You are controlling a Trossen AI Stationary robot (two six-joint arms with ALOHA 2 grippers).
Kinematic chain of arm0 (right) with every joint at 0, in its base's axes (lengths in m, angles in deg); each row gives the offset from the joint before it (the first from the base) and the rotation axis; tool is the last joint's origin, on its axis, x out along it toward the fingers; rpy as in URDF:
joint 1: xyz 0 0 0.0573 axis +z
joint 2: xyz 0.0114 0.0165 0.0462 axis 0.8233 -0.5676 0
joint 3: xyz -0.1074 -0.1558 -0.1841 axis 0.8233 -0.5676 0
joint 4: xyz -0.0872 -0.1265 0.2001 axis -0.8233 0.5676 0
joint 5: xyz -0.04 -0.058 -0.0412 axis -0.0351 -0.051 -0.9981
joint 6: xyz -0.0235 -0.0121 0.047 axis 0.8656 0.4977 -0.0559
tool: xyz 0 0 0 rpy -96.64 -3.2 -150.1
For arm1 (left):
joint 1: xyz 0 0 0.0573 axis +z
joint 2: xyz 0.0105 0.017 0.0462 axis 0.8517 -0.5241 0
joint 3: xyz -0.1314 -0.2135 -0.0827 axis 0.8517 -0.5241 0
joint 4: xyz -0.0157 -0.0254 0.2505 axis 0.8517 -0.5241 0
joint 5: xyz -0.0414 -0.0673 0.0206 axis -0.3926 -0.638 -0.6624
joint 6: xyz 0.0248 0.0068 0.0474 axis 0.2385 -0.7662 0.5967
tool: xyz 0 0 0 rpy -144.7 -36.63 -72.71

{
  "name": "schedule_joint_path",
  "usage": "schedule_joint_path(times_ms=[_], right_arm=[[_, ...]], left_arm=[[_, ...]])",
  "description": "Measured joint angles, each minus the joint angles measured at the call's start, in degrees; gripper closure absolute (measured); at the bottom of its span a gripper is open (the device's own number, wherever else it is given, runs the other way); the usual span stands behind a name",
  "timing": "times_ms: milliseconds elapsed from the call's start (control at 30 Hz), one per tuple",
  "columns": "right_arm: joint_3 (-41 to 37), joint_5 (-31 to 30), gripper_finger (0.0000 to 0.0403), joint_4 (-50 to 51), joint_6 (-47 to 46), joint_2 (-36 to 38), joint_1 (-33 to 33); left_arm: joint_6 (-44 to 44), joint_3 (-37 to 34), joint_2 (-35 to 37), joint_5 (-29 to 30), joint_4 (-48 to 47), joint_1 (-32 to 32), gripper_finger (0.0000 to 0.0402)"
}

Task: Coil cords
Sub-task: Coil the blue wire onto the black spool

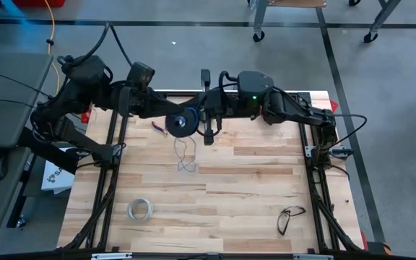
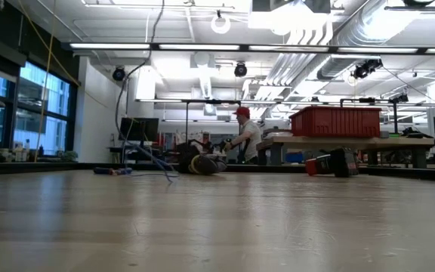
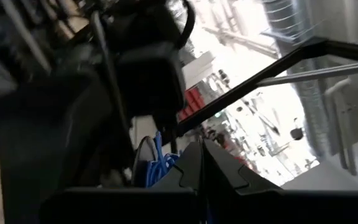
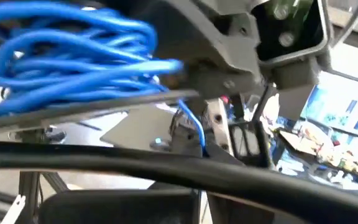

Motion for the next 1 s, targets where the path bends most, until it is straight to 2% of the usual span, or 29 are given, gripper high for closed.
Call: schedule_joint_path(times_ms=[167,433,667,767,1000], right_arm=[[0.0,0.2,0.0403,4.2,1.6,0.0,-1.6],[0.0,0.8,0.0403,8.8,1.3,0.0,-4.5],[0.0,0.9,0.0403,12.4,0.9,0.0,-5.9],[0.0,0.9,0.0403,12.8,0.1,0.0,-6.5],[0.0,0.0,0.0403,15.4,-1.8,0.0,-8.0]], left_arm=[[0.8,0.0,1.3,-0.7,-7.6,0.0,0.0401],[9.9,-0.1,2.0,2.1,-23.4,0.1,0.0401],[22.0,-0.1,2.0,8.7,-32.0,0.1,0.0401],[28.1,-0.1,2.0,13.3,-35.7,0.1,0.0401],[44.2,-0.1,2.1,24.2,-37.0,0.1,0.0401]])
